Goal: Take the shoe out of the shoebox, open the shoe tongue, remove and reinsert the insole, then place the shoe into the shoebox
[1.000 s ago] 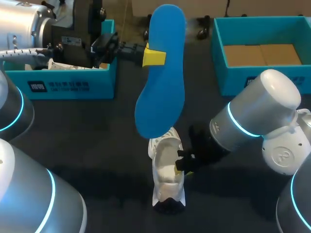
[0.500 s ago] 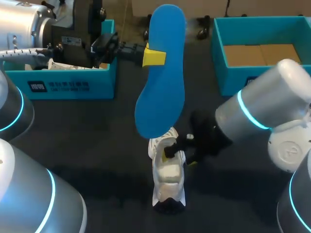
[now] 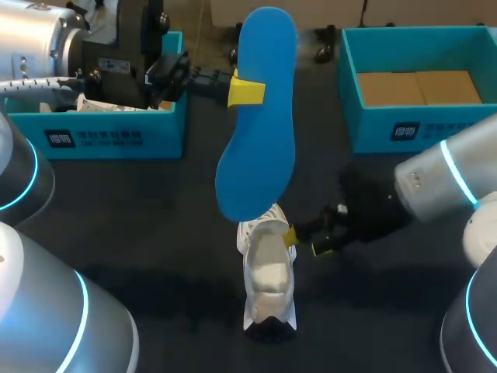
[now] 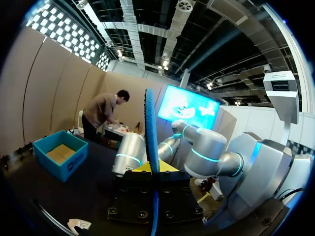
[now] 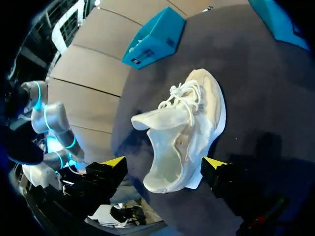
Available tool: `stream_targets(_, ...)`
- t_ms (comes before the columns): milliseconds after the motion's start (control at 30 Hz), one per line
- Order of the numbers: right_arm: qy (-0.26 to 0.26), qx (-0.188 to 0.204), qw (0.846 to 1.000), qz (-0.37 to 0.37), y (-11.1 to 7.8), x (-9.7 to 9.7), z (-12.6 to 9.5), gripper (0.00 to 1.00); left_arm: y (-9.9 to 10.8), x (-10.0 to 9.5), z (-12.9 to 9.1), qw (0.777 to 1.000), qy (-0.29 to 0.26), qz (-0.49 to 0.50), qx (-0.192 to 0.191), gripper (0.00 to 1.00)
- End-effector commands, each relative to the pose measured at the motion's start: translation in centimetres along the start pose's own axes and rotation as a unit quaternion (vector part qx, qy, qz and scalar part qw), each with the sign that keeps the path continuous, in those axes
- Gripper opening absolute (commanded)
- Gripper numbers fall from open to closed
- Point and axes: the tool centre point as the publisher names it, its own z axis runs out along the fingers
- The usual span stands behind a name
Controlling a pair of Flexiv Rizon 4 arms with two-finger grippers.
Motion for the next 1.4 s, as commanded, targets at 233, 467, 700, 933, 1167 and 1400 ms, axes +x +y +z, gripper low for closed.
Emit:
stream_targets(233,0.089,-0.057,0.994,-0.014,3.8,3.0,-5.3,1.00,0.0,-0.1,0.1,1.000,0.001,0.000,-0.001,0.00)
stream_targets(467,0.107,-0.044,0.993,0.017,6.2,4.8,-6.8,1.00,0.0,-0.1,0.1,1.000,0.001,0.000,-0.001,0.00)
stream_targets(700,0.098,-0.046,0.994,0.024,7.1,5.7,-7.3,1.00,0.0,-0.1,0.1,1.000,0.001,0.000,-0.001,0.00)
stream_targets(933,0.098,-0.046,0.994,0.024,7.1,5.7,-7.3,1.00,0.0,-0.1,0.1,1.000,0.001,0.000,-0.001,0.00)
stream_targets(1167,0.177,-0.051,0.981,0.057,8.4,6.9,-8.5,1.00,0.0,-0.1,0.1,1.000,0.001,0.000,-0.001,0.00)
stream_targets(1400,0.189,-0.051,0.979,0.061,9.9,8.9,-11.2,1.00,0.0,-0.1,0.1,1.000,0.001,0.000,-0.001,0.00)
